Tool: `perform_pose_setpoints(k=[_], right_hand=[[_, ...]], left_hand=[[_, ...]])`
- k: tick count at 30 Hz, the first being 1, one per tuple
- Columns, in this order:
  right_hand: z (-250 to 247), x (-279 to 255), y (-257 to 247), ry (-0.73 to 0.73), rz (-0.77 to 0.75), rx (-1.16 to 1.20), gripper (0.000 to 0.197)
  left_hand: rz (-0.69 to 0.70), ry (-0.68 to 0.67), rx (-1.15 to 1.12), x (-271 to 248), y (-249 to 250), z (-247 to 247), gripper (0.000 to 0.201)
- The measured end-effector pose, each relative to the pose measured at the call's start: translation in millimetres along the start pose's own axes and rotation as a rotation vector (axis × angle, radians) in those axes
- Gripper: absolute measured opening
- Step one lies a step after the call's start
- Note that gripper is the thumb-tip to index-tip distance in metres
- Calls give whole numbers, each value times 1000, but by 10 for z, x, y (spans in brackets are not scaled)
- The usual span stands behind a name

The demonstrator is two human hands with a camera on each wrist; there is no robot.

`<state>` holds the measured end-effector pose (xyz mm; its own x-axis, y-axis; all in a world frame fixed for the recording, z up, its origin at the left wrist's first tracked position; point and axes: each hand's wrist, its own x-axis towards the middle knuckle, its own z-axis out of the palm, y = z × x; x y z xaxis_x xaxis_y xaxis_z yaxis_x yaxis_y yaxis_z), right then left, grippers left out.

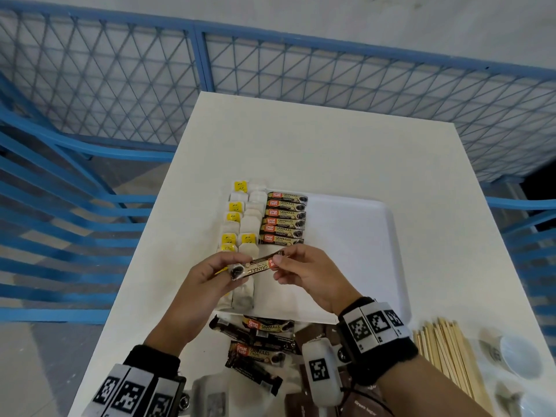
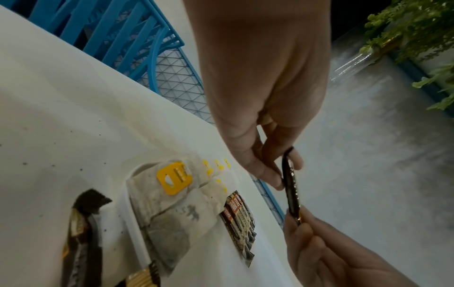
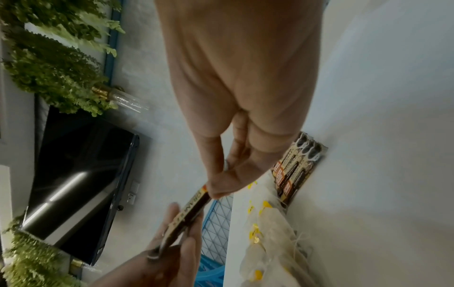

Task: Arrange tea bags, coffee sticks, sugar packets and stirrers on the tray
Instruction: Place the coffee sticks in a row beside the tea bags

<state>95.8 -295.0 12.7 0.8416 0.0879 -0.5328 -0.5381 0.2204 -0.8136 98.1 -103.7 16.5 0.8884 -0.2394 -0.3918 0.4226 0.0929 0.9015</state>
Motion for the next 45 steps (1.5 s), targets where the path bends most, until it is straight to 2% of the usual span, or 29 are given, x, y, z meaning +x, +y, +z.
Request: perform_pose_setpoints(k=[3,7,10,12,15,17,20,23,25,28,31,37,41,45], right_hand=[[-46,-27,21,24,-24,48,8],[-57,-75,76,15,-48,84,9],[1,-109,107,-28,-54,90,8],[76,-133,143,-66,-61,-15,9],[132,-130,170,-65,-111,-178,6],[98,-129,144,-71,-130,-340,5],[33,-165,65,-185,-87,-590,10],[25,-209,-3,-303,-26,-674,16],[13,-205,-20,-315,-36,-688,19],[-55,-194,-17,-243,-76,-557,5],[-167,-195,-7,-169,-74,-337,9],[-273,-119,60,-2,-4,1,11],[-285,-29,97,78,7,-66,8],[-342,119,108,225,14,-156,4]], left_hand=[[-58,24,-162,-10,4,-2,27],[-36,82,38,-11,-31,42,14],[-57,141,-38,4,-63,133,9],[-68,148,-67,-2,-84,221,5],[-66,91,144,-28,-118,282,2],[-68,104,218,-31,-91,260,3],[12,140,203,-37,26,218,10],[65,63,266,8,104,205,20],[66,61,248,32,118,206,14],[49,127,109,51,86,180,7],[-1,169,-11,53,31,137,7],[-72,166,37,65,-31,116,8],[-52,219,169,104,-69,117,10],[-30,220,302,95,-85,73,13]])
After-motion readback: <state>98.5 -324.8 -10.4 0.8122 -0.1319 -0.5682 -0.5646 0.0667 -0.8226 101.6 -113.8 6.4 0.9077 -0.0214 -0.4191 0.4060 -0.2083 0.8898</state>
